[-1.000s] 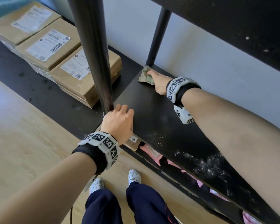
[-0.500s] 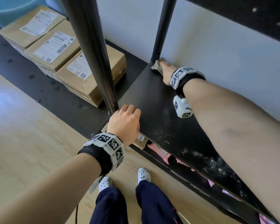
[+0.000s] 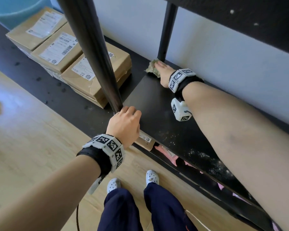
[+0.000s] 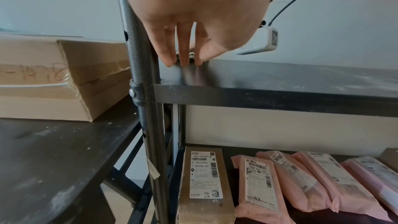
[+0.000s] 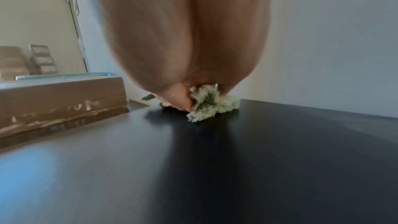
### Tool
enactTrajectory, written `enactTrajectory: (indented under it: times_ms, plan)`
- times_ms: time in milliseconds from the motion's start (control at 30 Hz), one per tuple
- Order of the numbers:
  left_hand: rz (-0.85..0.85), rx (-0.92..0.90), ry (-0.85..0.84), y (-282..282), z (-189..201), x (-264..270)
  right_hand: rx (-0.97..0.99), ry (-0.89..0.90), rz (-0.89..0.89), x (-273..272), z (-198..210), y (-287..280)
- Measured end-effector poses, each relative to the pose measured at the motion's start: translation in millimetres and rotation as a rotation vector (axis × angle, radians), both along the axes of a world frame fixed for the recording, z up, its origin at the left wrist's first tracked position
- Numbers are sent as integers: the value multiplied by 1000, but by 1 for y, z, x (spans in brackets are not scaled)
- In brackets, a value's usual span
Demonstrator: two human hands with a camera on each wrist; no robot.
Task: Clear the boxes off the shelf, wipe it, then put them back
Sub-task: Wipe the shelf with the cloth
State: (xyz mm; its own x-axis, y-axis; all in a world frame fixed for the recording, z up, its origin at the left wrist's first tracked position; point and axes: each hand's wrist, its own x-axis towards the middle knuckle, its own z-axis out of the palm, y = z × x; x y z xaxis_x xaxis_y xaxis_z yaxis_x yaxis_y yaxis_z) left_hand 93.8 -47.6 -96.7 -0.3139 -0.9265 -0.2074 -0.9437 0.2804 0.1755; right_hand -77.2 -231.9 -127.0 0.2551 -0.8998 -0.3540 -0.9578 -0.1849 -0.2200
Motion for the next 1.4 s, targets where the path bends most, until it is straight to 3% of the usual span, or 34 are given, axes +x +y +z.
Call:
enactTrajectory:
  times_ms: [100,300,367,467,533,733,867,967,1167,1400]
  plan:
    - [19,18,-10,6,3,7,56,26,43,10,5,18]
    - [81,52,-17,20,14,21,181,-19,463,64,6,96]
    - [84,52,-33,24,15,28,147,-16,399,53,10,79]
    - [92,73,-54,31,17,38,93,45,134,28,22,51]
    - [111,88,-56,33,16,45,118,83,103,26,25,53]
    - [123,121,-76,29,18,51,305,-34,361,75,30,118]
    - [79,96,-78,28,21,45,264,-4,345,62,21,118]
    - [69,96,-72,28,19,47,319,47,355,50,23,155]
    - [8,115,-61,31,15,54,258,-2,243,66,23,161]
    - [-146,69,11,25,21,50,254,66,-314,-15,37,197]
